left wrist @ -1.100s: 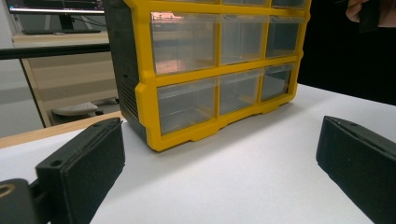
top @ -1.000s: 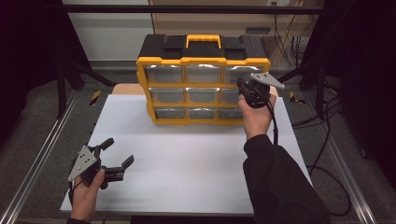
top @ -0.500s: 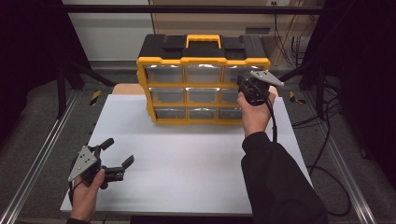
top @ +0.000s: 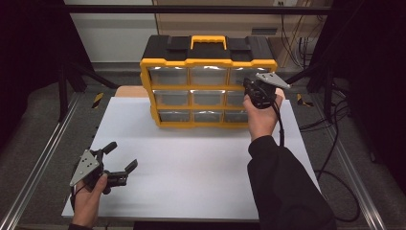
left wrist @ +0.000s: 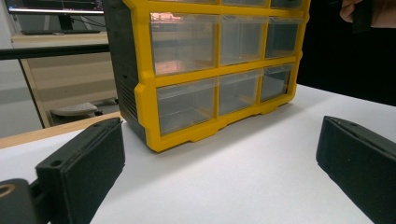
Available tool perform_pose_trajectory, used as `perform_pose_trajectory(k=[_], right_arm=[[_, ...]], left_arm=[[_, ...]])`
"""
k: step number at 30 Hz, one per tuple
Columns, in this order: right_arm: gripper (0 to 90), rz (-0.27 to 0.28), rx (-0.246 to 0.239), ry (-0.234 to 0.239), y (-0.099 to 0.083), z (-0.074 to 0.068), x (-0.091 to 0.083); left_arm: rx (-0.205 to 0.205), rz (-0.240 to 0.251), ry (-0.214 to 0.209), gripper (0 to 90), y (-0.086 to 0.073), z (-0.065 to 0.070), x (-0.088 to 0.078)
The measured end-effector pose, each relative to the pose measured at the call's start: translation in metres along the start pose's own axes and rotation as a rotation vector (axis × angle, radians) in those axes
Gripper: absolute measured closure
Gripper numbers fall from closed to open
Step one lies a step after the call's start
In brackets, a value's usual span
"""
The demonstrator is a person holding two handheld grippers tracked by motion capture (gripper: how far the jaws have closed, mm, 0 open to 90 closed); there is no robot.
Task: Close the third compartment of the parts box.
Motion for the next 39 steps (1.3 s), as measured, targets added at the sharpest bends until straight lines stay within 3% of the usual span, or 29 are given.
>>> perform_pose_trajectory(k=[5,9,18,24,32,37,39], right_arm=[[90.0,-0.002,-0.008,0.011,0.0,-0.003,-0.002],[90.0,0.004,-0.062,0.038,0.002,-0.013,-0.008],[89.7,0.01,-0.056,0.062,0.001,-0.017,-0.016],[86.7,0.011,-0.083,0.07,-0.006,-0.017,-0.027],[73.4,0.043,-0.062,0.095,-0.003,-0.016,-0.039],[55.1,0.066,-0.039,0.145,0.002,-0.02,-0.045],[46.4,0.064,-0.051,0.157,0.001,-0.021,-0.046]], left_arm=[[-0.001,0.001,0.001,0.9,0.0,0.0,0.0],[-0.004,0.001,0.003,0.9,0.0,-0.001,0.0],[-0.013,0.007,0.009,0.9,0.001,-0.001,-0.001],[-0.011,0.003,0.01,0.9,0.0,-0.002,-0.001],[-0.01,0.0,0.012,0.9,0.0,-0.002,-0.001],[-0.011,0.001,0.016,0.9,0.0,-0.003,-0.002],[-0.016,0.004,0.018,0.9,0.0,-0.003,-0.002]])
Point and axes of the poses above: each handheld gripper's, and its own axes: x roughly forward along the jaws, y roughly out of its top, z roughly to its right, the point moved 6 cm from there along x, roughly forward along the jaws, and after that the axes turned 9 degrees about z, right-handed, at the moved point
